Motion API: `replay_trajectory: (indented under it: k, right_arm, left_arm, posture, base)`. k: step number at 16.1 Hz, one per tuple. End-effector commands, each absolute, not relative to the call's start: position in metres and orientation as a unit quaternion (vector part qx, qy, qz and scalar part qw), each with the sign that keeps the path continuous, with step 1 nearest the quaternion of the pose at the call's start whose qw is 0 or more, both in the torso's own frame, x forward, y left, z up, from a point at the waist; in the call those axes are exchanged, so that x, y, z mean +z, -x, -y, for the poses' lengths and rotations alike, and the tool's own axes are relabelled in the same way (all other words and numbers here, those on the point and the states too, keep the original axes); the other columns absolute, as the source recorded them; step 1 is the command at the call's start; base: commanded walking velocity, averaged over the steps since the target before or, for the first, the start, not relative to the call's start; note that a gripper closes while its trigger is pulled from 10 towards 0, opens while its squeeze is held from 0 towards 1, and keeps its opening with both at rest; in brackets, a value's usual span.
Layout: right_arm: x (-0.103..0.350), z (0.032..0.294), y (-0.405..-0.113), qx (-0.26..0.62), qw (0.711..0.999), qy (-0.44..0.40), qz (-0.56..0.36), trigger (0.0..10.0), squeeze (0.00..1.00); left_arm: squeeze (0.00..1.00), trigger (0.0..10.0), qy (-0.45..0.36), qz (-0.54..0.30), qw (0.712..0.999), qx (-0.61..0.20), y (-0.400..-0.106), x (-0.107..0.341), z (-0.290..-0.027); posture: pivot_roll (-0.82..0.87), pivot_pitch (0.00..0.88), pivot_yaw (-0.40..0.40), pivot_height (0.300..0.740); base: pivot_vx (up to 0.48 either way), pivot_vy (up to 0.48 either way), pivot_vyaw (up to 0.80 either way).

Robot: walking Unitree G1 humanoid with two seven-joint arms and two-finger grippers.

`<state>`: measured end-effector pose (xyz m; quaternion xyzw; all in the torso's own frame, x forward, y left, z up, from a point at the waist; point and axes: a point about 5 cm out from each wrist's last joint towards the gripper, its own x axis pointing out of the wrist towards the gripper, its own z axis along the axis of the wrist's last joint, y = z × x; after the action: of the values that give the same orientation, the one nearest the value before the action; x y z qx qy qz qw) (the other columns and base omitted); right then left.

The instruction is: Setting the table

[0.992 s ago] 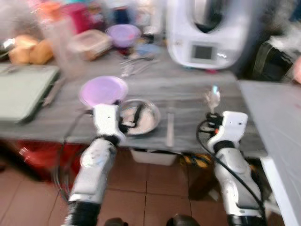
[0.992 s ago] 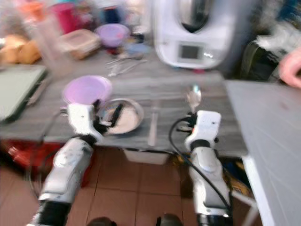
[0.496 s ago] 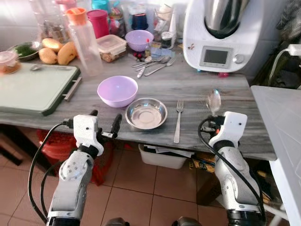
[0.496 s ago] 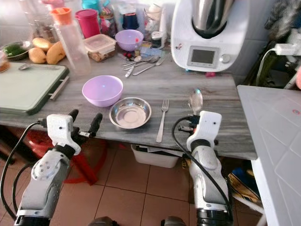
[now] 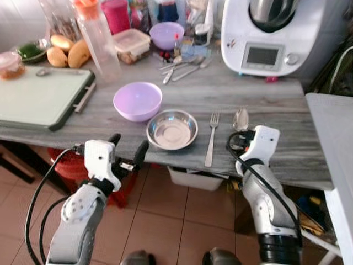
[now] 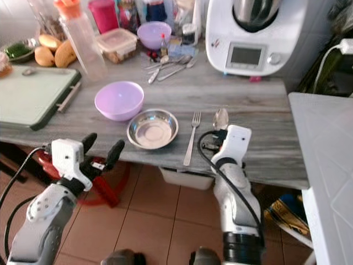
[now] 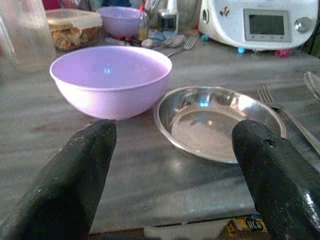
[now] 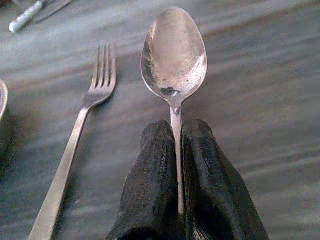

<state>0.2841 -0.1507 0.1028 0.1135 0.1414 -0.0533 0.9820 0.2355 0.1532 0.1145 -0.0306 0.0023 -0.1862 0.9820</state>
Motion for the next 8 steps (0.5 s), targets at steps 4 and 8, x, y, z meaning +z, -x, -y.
replay_trajectory:
  k: [4,8]
  right_arm:
    - [0.1023,0.1472,-0.2878,-0.047,0.979,-0.123,-0.155,10.0,0.0]
    - [0.1023,0.1491,-0.2945,-0.05,0.976,-0.131,-0.165,10.0,0.0]
  left_arm:
    - [0.0,10.0,0.031,-0.009,0.982,-0.188,-0.2292,0.1186,-0.1552]
    - [0.0,10.0,0.034,-0.016,0.98,-0.193,-0.2281,0.1179,-0.1525]
  posture:
    - [0.05,0.116,0.061,0.74]
    - [0.04,0.116,0.053,0.74]
  base:
    - [0.0,0.0,0.0]
    - [0.0,0.0,0.0]
